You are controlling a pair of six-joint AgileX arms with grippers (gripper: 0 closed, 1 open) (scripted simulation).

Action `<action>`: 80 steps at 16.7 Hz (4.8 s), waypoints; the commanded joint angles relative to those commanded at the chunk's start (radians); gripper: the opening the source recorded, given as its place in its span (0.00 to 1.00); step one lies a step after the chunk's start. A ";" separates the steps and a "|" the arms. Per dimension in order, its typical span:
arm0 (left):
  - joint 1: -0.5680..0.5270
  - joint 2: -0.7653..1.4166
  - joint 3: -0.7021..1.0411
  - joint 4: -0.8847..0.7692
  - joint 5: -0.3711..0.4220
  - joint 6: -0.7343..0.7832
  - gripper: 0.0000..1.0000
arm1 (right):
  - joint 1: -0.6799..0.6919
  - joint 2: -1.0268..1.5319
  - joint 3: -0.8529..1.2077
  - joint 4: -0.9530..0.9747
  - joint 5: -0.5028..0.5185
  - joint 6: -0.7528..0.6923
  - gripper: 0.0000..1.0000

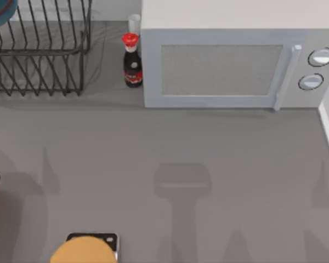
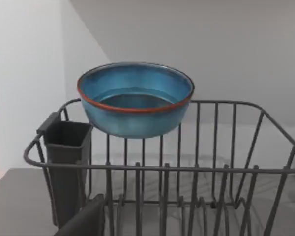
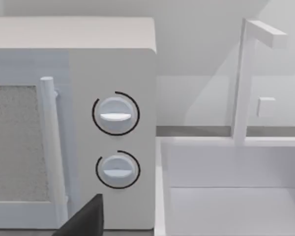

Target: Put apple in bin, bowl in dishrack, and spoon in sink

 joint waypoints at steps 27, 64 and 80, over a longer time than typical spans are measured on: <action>-0.008 -0.136 -0.106 -0.097 -0.009 0.014 1.00 | -0.269 0.754 0.480 -0.583 0.000 -1.368 1.00; -0.008 -0.136 -0.106 -0.097 -0.009 0.014 1.00 | -0.486 1.594 0.607 -0.579 0.003 -2.553 1.00; -0.008 -0.136 -0.106 -0.097 -0.009 0.014 1.00 | -0.486 1.594 0.607 -0.579 0.003 -2.553 0.00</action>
